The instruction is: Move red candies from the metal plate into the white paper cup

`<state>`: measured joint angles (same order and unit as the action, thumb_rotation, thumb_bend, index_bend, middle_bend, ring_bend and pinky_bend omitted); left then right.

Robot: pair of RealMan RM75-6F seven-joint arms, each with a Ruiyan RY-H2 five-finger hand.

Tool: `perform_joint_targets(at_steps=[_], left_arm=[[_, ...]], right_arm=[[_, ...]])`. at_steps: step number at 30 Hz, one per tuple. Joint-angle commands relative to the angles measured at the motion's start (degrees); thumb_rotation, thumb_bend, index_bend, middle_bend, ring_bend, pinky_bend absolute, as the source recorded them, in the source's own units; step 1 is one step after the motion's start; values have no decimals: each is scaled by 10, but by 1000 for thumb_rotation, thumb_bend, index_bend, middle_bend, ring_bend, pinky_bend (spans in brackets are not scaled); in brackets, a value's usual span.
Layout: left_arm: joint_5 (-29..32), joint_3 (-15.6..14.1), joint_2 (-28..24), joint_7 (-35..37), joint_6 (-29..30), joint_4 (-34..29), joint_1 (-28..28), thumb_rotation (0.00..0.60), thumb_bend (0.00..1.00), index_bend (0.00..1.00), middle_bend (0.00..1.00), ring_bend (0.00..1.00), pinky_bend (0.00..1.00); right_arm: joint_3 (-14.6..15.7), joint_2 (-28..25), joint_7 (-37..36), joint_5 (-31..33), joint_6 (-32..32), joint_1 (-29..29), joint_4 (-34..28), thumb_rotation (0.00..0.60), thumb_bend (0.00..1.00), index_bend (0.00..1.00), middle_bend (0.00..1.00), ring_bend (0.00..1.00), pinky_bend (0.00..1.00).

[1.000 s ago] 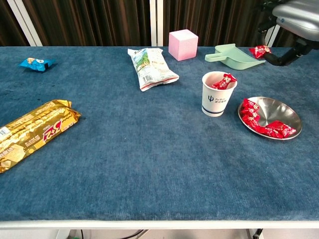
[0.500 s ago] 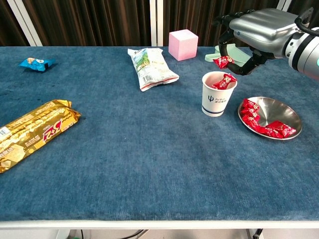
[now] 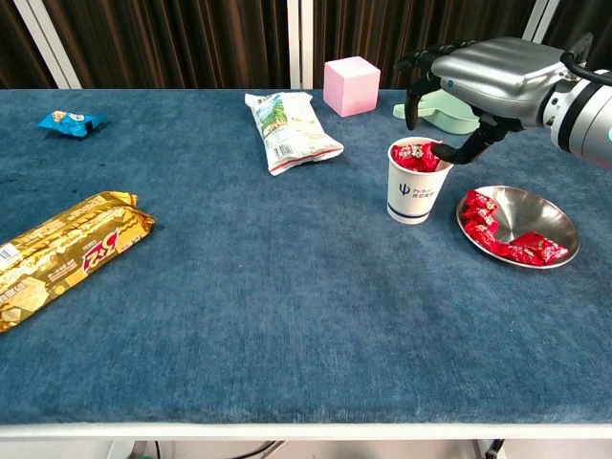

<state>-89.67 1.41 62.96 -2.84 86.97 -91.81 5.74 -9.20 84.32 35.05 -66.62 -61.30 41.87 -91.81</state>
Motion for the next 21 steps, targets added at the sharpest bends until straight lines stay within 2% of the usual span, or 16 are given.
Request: perform_joint_targets(at_steps=[1,6,12,21], left_arm=[[0,0,0,-1,-2,0,1,600,179,173,155,57,198],[0,-1,0,-3,-3,-2,1,600,179,173,155,57,199],[-1,-1,0,-3,-4,-1,1,600,179,173,155,57,199],[-6,-3,2,-11,-4,-5,2,600,179,173,155,57,199]], right_arm=[[0,-5,-5,-6,-6,-3,-4,600,373,361,10,0,0],[7,-25,-17,-27,-31,-19,-22,600,374,342,10,0,0],[37,-69,-31,-39,-67,-67,-35,600,375,341,10,0,0],[67,-81,-57,-15,-51,-105,1,600,374,341,6,0,0]])
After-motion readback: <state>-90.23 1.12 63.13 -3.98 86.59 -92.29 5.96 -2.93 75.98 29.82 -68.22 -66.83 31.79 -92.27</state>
